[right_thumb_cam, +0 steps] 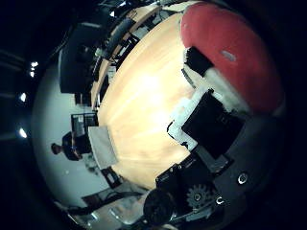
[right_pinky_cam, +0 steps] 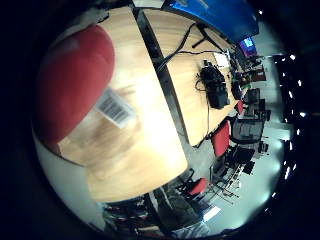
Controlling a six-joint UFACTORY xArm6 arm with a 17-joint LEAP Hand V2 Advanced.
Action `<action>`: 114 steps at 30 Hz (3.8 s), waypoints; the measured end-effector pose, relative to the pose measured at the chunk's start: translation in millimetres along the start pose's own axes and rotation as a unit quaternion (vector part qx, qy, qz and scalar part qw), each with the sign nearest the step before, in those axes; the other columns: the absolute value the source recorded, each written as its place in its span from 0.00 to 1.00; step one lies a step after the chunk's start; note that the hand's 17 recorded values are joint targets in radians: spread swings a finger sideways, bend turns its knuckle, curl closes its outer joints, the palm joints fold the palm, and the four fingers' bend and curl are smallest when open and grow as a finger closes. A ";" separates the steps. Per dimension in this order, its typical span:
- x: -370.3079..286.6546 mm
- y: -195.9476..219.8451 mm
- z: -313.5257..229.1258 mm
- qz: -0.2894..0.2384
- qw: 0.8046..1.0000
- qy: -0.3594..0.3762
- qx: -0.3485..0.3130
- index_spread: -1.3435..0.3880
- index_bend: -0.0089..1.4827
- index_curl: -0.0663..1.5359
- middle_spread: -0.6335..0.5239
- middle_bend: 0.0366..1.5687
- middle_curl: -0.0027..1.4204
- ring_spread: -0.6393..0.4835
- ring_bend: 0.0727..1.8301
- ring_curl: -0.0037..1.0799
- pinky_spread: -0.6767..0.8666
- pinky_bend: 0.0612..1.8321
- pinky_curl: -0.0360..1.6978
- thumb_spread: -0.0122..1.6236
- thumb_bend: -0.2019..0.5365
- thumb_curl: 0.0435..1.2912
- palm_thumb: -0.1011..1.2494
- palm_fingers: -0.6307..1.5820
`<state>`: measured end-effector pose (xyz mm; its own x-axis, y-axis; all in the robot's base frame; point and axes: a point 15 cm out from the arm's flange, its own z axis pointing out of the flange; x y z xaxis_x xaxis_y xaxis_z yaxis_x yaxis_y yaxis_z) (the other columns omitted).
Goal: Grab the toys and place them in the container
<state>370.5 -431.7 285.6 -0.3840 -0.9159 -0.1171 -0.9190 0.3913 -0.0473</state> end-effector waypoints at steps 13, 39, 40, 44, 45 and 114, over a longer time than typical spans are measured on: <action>-74.9 -3.1 -63.6 -0.054 0.998 -0.005 0.030 0.44 0.15 0.42 0.13 0.44 0.49 0.27 0.65 0.47 0.16 0.67 0.31 0.68 0.26 0.28 0.93 0.80; -343.2 39.3 -101.7 -0.196 0.979 -0.044 0.041 0.42 0.12 0.50 0.14 0.44 0.51 0.27 0.65 0.47 0.15 0.66 0.32 0.68 0.26 0.27 0.93 0.80; -354.0 43.2 -101.0 -0.200 0.978 -0.046 0.039 0.42 0.12 0.50 0.14 0.44 0.51 0.27 0.65 0.47 0.15 0.66 0.32 0.68 0.26 0.27 0.93 0.80; -391.5 56.0 -97.0 -0.222 0.973 -0.051 0.036 0.42 0.12 0.50 0.14 0.43 0.51 0.27 0.65 0.47 0.15 0.66 0.32 0.68 0.26 0.27 0.93 0.79; -397.7 57.0 -96.1 -0.224 0.972 -0.051 0.038 0.42 0.12 0.50 0.14 0.43 0.51 0.27 0.65 0.47 0.15 0.66 0.32 0.68 0.26 0.27 0.93 0.79; -734.7 258.4 -45.7 -0.539 0.839 -0.065 0.030 0.42 0.11 0.50 0.16 0.48 0.51 0.28 0.66 0.47 0.15 0.65 0.33 0.65 0.16 0.20 0.60 0.79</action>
<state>411.1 338.2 404.8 0.6840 -0.7249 -0.0816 -0.7189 -0.6509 -0.2439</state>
